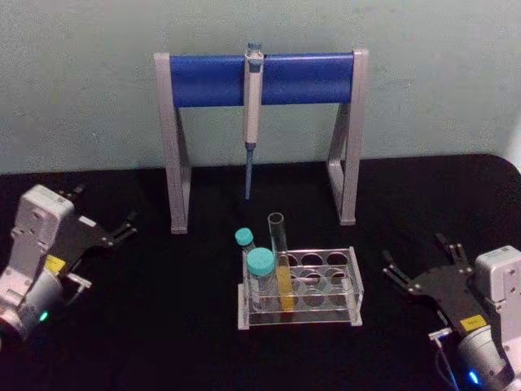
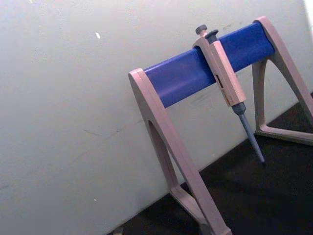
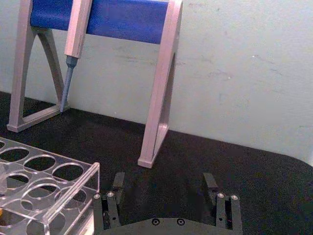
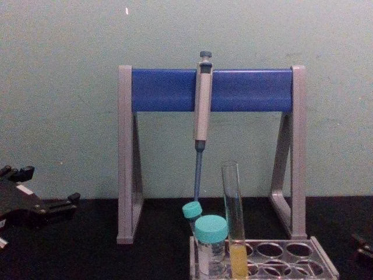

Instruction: Pick up the test tube from the test tube rack, shake it, then place it back into the test tube rack.

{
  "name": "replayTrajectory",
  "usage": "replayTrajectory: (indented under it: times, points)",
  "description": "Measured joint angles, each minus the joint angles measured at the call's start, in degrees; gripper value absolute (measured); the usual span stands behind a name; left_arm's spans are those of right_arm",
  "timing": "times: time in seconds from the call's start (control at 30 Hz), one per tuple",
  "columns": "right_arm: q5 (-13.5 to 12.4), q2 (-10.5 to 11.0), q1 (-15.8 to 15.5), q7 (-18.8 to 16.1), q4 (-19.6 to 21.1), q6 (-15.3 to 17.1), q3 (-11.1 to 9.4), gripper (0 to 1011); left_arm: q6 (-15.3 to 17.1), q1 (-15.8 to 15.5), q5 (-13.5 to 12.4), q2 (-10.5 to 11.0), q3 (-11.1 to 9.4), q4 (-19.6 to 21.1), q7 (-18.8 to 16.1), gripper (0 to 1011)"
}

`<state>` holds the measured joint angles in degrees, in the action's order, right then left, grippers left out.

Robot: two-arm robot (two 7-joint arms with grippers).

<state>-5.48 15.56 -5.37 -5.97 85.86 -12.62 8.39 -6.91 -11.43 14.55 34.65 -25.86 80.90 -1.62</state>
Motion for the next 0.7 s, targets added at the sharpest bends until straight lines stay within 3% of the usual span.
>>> replayTrajectory:
  times: [0.7]
  points:
    - [0.00,0.00,0.00,0.00,0.00,0.00,0.00,1000,0.00,0.00,0.00,0.00,0.00,0.00,0.00,1001]
